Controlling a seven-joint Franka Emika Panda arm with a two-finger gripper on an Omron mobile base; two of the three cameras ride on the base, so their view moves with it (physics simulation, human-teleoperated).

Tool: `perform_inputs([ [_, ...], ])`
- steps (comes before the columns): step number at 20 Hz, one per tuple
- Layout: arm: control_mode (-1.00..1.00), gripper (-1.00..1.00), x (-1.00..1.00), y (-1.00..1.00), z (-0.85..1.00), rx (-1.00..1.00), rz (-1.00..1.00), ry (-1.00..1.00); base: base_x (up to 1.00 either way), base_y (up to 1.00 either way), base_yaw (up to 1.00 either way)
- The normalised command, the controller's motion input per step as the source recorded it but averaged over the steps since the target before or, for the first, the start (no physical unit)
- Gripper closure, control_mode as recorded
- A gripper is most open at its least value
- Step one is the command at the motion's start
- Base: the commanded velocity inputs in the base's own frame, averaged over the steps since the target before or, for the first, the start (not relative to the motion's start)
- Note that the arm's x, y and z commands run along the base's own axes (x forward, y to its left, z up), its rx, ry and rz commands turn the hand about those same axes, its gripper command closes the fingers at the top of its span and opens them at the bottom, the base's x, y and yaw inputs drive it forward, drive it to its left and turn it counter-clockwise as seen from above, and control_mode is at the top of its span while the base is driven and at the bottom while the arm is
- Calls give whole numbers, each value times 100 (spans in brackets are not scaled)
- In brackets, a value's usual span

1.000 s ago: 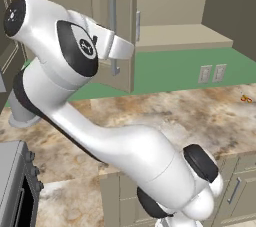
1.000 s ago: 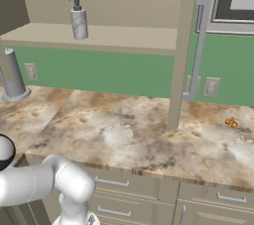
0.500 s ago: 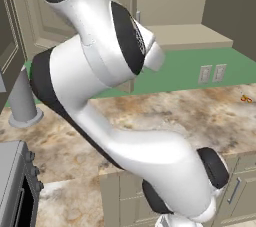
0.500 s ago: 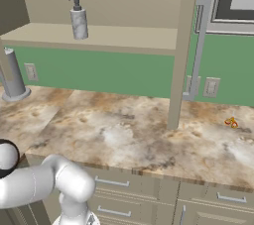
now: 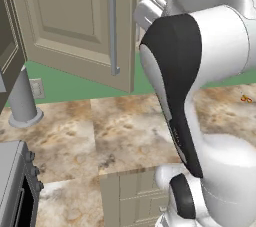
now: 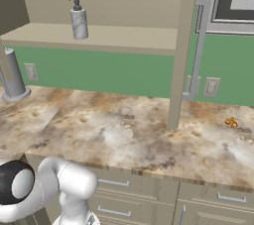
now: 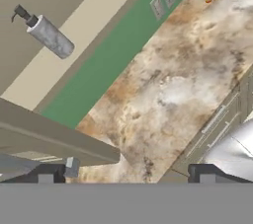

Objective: Open the cabinet. Pick the soap dispenser and place it next to the sink. Then close the cabinet.

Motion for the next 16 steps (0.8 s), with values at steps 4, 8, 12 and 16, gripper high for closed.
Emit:
perform_inputs([
  [4,-100,-100,1,-68,-32,20,20,-23,0,0,0],
  [8,-100,-100,19,-64,-35,17,17,-13,0,0,0],
  [12,-100,-100,49,-48,-31,20,20,-3,0,0,0],
  [16,-100,-100,62,-20,-10,31,23,1,0,0,0],
])
